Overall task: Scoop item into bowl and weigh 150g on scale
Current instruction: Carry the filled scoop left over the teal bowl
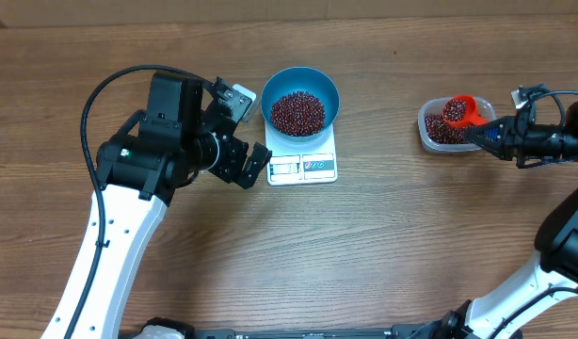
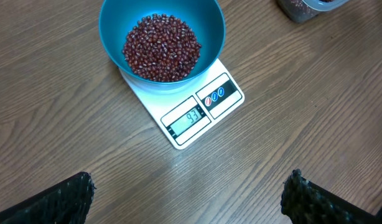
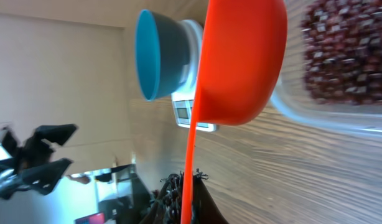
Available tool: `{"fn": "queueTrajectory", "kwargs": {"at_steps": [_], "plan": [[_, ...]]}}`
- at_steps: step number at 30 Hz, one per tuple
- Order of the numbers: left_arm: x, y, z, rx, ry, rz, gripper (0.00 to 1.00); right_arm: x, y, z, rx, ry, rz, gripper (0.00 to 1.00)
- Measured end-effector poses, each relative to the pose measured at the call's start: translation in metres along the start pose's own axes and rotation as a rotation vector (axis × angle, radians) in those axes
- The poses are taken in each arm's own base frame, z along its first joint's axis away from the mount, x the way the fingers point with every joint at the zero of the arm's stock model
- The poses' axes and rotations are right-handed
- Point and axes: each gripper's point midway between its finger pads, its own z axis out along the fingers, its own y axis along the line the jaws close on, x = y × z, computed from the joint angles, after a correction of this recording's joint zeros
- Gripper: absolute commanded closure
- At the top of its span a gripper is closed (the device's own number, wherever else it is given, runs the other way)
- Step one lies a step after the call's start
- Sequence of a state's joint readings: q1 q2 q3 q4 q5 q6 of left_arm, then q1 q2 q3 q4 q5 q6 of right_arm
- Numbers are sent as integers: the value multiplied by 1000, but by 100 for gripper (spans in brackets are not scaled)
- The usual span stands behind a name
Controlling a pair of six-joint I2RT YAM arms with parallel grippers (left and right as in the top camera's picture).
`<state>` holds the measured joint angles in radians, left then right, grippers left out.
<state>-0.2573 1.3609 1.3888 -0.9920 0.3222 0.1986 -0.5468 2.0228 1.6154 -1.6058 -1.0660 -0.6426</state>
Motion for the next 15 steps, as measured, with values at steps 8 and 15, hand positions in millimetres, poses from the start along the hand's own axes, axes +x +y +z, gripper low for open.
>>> {"fn": "queueTrajectory", "kwargs": {"at_steps": [8,15], "plan": [[0,0,0,0,0,0,1,2,27,21,-92,24,-61,96],[0,0,0,0,0,0,0,6,65,66,-201,89,-154,96]]}}
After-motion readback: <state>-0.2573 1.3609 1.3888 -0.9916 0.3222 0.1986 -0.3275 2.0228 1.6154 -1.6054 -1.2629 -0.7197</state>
